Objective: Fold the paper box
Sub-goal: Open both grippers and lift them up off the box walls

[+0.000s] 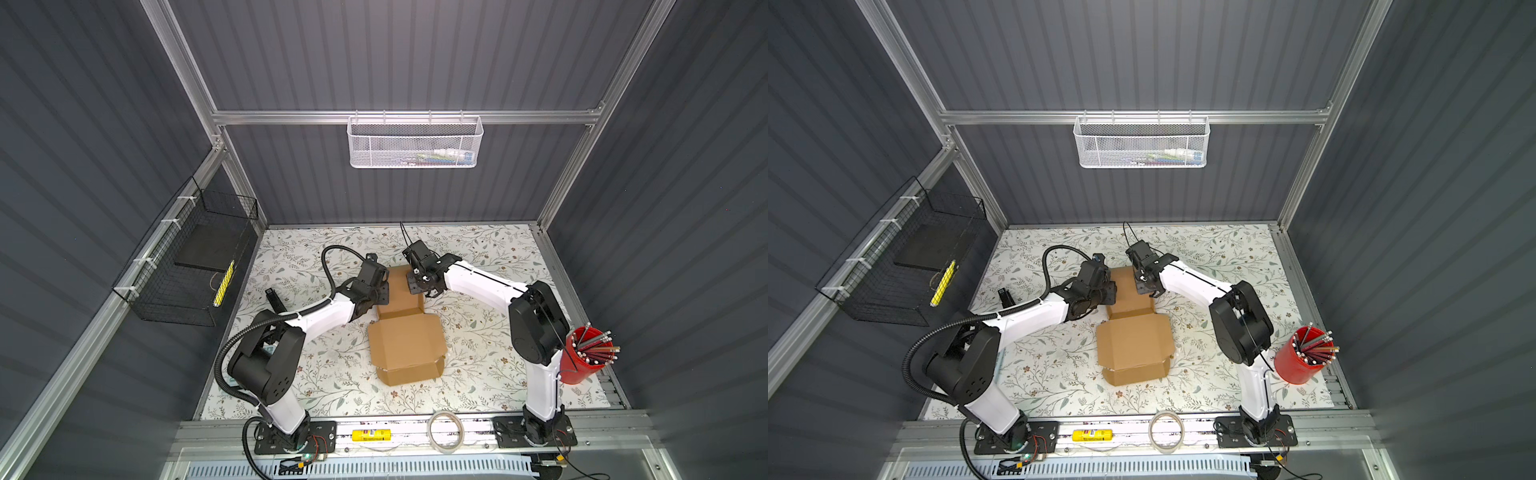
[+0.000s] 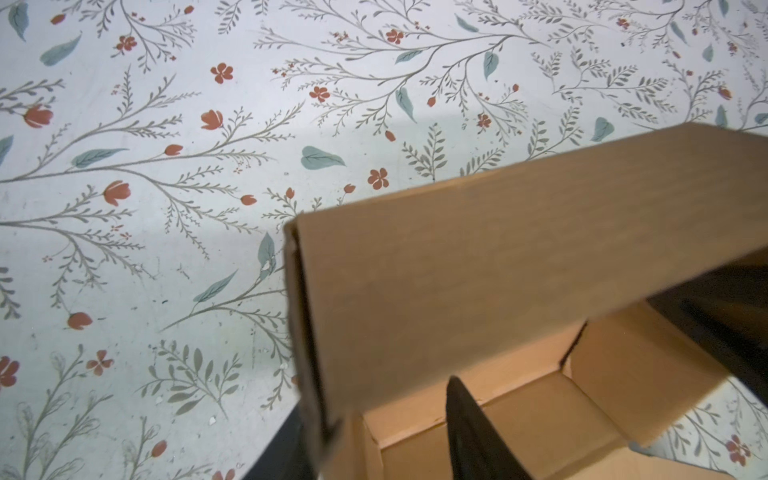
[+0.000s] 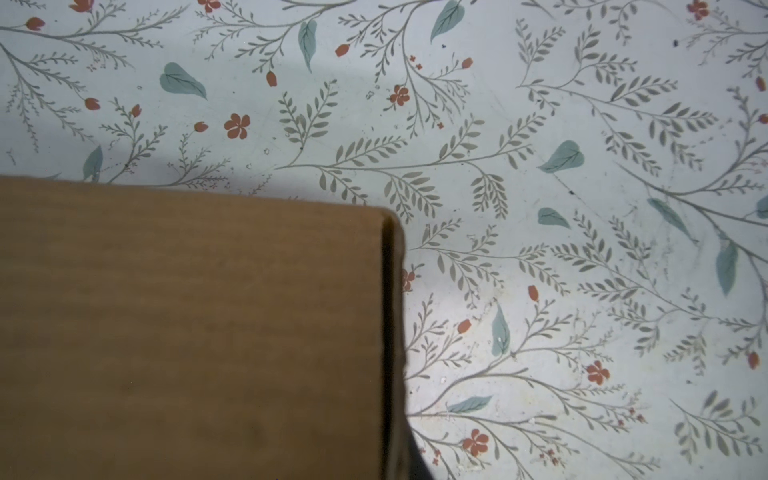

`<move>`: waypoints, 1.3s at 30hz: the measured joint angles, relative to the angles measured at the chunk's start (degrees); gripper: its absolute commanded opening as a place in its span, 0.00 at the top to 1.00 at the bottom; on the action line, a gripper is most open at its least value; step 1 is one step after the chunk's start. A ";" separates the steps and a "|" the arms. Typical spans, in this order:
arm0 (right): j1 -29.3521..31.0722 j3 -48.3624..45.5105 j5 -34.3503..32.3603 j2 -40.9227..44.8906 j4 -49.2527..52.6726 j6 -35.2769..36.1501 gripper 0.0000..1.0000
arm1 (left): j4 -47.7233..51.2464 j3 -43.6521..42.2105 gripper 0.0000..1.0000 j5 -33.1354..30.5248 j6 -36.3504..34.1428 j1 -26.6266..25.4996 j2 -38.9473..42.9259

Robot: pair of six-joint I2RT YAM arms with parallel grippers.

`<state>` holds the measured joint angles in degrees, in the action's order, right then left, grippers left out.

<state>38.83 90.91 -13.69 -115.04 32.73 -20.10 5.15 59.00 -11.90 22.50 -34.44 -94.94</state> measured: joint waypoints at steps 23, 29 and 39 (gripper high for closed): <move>-1.05 5.42 4.37 -5.51 4.85 0.83 0.86 | 1.33 -0.22 0.49 -0.70 -2.43 2.08 6.32; -1.73 5.77 5.60 -6.86 6.29 0.87 0.83 | 1.33 -0.61 0.49 -0.59 -2.43 3.67 6.32; -2.38 6.29 6.43 -7.43 6.51 0.85 0.78 | 1.27 -1.77 0.49 0.15 -2.40 4.55 6.32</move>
<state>36.45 97.21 -7.27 -122.48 39.24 -19.25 6.42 57.23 -11.75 20.10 -29.89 -88.62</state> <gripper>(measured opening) 0.216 0.507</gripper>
